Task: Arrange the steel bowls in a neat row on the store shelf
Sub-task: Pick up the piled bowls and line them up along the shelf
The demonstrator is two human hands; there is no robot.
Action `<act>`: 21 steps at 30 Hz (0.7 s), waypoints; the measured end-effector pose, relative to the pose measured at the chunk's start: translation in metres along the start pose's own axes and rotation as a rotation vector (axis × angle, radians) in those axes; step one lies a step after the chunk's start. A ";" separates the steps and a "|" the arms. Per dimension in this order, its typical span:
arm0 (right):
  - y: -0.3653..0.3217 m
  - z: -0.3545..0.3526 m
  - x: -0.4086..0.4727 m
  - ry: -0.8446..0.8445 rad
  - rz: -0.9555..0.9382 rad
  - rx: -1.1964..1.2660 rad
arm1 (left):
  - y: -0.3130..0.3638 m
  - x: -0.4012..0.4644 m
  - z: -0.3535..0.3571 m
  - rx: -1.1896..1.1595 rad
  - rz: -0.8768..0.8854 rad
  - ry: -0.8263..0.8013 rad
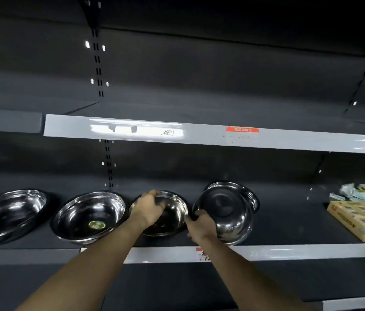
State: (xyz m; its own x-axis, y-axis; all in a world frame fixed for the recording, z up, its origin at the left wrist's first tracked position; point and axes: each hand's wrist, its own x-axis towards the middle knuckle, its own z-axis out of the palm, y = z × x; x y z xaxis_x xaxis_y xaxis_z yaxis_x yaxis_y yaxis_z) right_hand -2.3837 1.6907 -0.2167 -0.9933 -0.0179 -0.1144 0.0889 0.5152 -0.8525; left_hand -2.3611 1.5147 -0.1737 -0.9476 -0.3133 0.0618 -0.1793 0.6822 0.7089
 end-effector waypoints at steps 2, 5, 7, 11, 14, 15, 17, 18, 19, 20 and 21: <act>-0.001 -0.013 0.002 0.037 -0.018 0.044 | 0.014 0.003 0.010 -0.007 0.021 -0.031; 0.000 -0.040 0.005 0.147 -0.035 0.015 | 0.034 0.006 0.030 -0.036 0.060 -0.097; 0.005 -0.062 0.007 0.220 -0.008 0.022 | 0.047 0.006 0.044 -0.025 0.100 -0.128; 0.019 -0.098 0.009 0.319 0.056 0.066 | 0.070 0.008 0.067 -0.010 0.182 -0.179; 0.027 -0.116 0.011 0.387 0.068 0.063 | 0.084 0.011 0.077 -0.028 0.202 -0.204; 0.029 -0.120 0.012 0.405 0.071 0.058 | 0.087 0.013 0.080 -0.038 0.202 -0.209; 0.034 -0.126 0.015 0.425 0.079 0.039 | 0.091 0.015 0.084 -0.066 0.190 -0.226; 0.036 -0.127 0.017 0.433 0.086 0.026 | 0.093 0.016 0.087 -0.083 0.179 -0.241; 0.039 -0.128 0.018 0.436 0.094 0.013 | 0.093 0.016 0.090 -0.104 0.164 -0.261; 0.041 -0.127 0.019 0.436 0.103 -0.002 | 0.093 0.017 0.093 -0.124 0.146 -0.279; 0.043 -0.127 0.020 0.428 0.115 -0.017 | 0.093 0.018 0.096 -0.139 0.131 -0.294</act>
State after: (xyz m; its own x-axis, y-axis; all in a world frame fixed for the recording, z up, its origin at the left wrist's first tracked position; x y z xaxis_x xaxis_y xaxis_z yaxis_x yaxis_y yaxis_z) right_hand -2.4094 1.8208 -0.1908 -0.9183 0.3955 0.0164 0.2035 0.5073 -0.8374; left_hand -2.4197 1.6359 -0.1745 -0.9994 -0.0117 -0.0320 -0.0327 0.6015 0.7982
